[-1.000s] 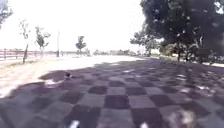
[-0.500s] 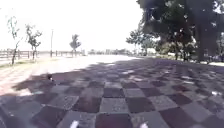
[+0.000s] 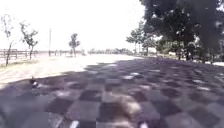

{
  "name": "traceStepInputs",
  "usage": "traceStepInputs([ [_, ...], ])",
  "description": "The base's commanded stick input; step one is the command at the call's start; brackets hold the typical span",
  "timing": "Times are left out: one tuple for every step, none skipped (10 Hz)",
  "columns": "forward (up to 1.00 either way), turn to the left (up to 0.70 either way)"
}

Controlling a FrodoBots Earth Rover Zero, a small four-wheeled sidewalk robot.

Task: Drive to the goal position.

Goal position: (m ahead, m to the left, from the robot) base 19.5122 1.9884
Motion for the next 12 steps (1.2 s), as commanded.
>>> traceStepInputs([
  [1.0,0.0],
  [1.0,0.0],
  [1.0,0.0],
  [1.0,0.0],
  [1.0,0.0],
  [1.0,0.0],
  [1.0,0.0],
  [1.0,0.0],
  [1.0,0.0],
  [1.0,0.0],
  [1.0,0.0],
  [1.0,0.0],
])
